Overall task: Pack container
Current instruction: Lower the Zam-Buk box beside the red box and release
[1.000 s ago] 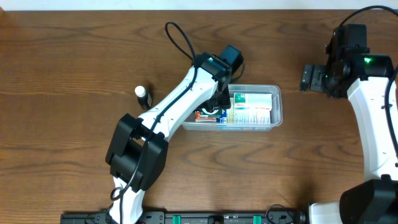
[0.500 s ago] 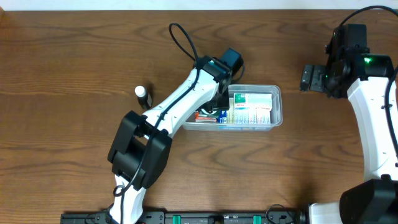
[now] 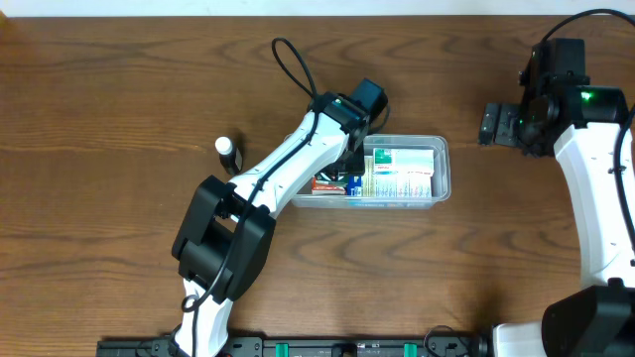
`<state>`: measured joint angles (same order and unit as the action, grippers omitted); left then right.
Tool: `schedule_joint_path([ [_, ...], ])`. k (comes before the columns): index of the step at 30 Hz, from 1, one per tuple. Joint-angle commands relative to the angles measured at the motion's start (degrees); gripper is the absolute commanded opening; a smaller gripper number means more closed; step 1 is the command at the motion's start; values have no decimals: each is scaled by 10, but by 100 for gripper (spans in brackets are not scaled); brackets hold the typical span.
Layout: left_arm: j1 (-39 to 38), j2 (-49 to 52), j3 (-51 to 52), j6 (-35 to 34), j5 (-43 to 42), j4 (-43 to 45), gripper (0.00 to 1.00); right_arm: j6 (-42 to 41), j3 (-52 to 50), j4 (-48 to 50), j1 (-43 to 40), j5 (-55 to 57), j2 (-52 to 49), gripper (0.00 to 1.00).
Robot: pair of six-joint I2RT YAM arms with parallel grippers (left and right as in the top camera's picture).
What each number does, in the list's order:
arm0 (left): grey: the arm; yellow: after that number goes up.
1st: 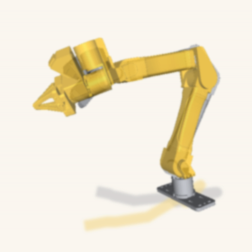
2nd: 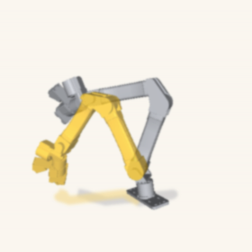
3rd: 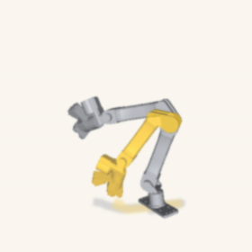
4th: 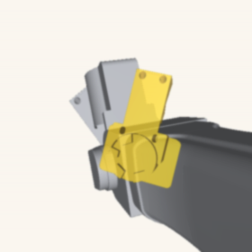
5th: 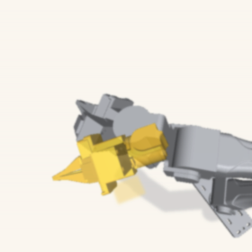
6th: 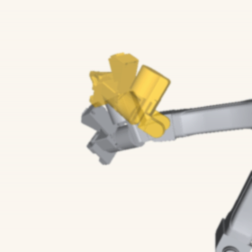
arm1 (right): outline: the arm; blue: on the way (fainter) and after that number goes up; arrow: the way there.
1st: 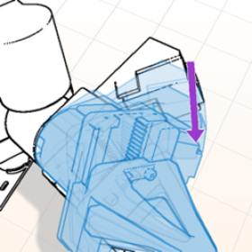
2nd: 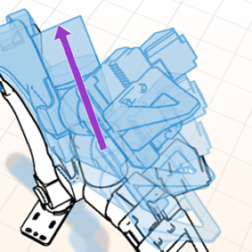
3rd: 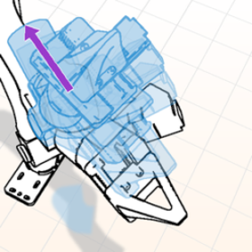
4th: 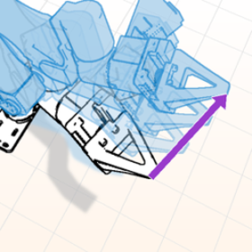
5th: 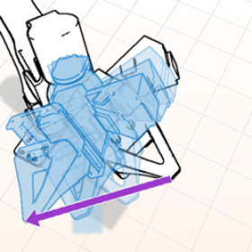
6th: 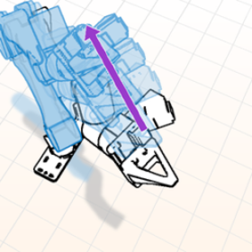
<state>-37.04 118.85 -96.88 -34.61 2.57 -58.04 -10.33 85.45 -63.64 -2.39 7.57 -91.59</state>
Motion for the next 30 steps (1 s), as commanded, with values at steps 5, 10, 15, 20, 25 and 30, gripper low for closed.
schedule_joint_path([
  [5,1,8,16,5,32,2,64,-10,9,-1,-3,8,12,99],
  [10,6,8,24,5,32,7,64,-10,9,-1,-3,8,12,99],
  [15,6,8,24,5,31,13,65,-10,9,-1,-3,8,12,99],
  [20,6,8,24,5,30,17,76,-10,9,-1,-3,8,12,99],
  [25,6,8,24,5,28,17,76,-10,9,-1,-3,8,12,99],
  [30,6,8,24,5,26,17,76,-10,9,-1,-3,8,12,99],
])
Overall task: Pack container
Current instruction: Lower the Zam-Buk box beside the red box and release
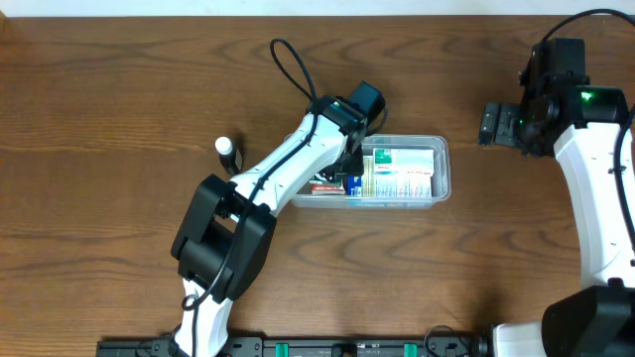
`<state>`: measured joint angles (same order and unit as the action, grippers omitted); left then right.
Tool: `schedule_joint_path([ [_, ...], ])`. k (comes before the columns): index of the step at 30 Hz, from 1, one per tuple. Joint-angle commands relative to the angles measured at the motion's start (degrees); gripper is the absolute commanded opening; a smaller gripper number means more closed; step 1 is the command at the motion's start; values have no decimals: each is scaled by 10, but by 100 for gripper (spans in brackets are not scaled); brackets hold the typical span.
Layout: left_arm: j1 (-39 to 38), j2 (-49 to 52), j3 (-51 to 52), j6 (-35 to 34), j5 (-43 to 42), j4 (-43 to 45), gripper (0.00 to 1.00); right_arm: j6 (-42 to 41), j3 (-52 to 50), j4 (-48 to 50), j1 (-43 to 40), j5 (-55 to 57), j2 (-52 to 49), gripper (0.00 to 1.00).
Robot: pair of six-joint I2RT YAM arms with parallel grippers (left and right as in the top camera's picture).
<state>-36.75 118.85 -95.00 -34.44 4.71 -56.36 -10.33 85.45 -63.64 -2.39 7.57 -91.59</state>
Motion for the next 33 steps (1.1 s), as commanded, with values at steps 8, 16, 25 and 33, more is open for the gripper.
schedule_joint_path([
  [8,3,8,5,1,-17,0,76,-10,9,-1,-3,8,12,99],
  [16,3,8,5,-1,-26,5,76,-10,9,-1,-3,8,12,99],
  [25,5,7,5,3,-26,3,95,-10,9,-1,-3,8,12,99],
  [33,5,-11,4,15,-26,-9,98,-10,9,-1,-3,8,12,99],
])
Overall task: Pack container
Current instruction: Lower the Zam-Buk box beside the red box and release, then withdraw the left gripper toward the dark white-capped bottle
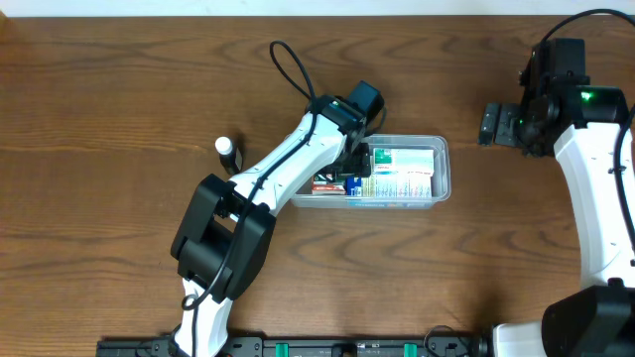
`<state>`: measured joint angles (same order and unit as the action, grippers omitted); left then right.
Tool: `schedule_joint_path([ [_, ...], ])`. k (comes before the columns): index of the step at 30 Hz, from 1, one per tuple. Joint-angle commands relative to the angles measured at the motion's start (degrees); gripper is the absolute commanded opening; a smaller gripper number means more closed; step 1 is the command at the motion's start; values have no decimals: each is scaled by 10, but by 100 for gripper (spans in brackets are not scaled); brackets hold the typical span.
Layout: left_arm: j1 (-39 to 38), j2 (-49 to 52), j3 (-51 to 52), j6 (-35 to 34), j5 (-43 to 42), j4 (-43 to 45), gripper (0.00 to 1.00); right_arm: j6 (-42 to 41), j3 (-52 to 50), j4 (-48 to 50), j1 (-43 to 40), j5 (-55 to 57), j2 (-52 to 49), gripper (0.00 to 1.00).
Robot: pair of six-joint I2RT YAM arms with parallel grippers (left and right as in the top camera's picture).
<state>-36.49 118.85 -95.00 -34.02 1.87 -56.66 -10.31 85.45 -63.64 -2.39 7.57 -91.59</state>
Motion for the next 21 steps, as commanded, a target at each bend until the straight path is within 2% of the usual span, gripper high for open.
schedule_joint_path([
  [1,3,-15,2,15,3,-9,98,-10,9,-1,-3,8,12,99],
  [8,2,-64,-28,55,3,-27,98,-10,9,-1,-3,8,12,99],
  [16,2,-211,-28,90,3,-28,98,-10,9,-1,-3,8,12,99],
  [21,14,-286,-28,100,96,-52,98,-10,9,-1,-3,8,12,99],
])
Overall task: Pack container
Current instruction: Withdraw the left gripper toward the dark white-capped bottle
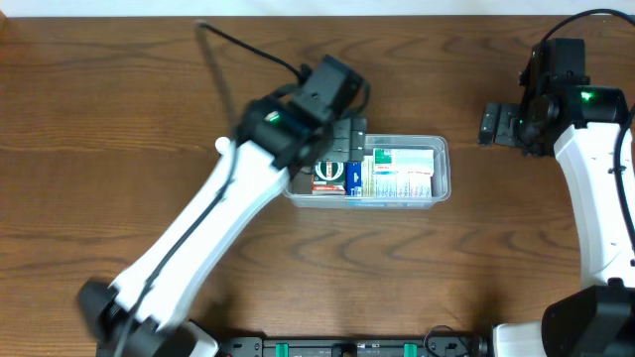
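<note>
A clear plastic container [443,171] lies mid-table. It holds a green and white box [402,171] on the right and a red and blue box [332,177] on the left. My left gripper [349,137] hangs blurred over the container's left back corner, apparently open with nothing in it. The left arm stretches from the bottom left across the table. My right gripper [492,124] rests far to the right of the container, near the table's back. Its fingers are too dark to tell apart.
A small white object [220,147] sits left of the container, mostly covered by the left arm. A black cable [248,48] loops behind the left wrist. Bare wooden table [99,119] lies on every side.
My left gripper was low at the container's left end and now sits higher and further back-left, blurred. The arm has stretched out. The red and blue box shows more fully. The right arm is unchanged.
Across all three earlier moments my left gripper stayed down in the container's left end beside the red and blue box, barely shifting. Now it is up and out of the container, and both boxes lie inside. The right arm never moved.
</note>
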`<state>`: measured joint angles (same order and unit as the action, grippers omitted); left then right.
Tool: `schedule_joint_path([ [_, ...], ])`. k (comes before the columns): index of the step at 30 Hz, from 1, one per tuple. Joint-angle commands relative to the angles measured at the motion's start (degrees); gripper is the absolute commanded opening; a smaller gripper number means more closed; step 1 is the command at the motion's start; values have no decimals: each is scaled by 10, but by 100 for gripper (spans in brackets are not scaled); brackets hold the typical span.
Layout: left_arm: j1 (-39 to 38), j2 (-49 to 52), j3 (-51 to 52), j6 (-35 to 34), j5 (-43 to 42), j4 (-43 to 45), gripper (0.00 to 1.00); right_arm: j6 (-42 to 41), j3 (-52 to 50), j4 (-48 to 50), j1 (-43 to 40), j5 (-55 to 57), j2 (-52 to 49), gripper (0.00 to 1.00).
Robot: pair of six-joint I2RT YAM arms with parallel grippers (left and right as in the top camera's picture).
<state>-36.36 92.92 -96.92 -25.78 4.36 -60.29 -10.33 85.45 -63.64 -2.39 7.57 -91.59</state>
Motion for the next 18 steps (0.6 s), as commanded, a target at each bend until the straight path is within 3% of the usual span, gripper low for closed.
schedule_joint_path([
  [1,21,-35,-8,22,93,-29,98,-10,9,-1,-3,8,12,99],
  [13,201,-3,-8,46,114,-77,98,-10,9,-1,-3,8,12,99],
  [18,255,41,-8,88,49,-76,98,-10,9,-1,-3,8,12,99],
])
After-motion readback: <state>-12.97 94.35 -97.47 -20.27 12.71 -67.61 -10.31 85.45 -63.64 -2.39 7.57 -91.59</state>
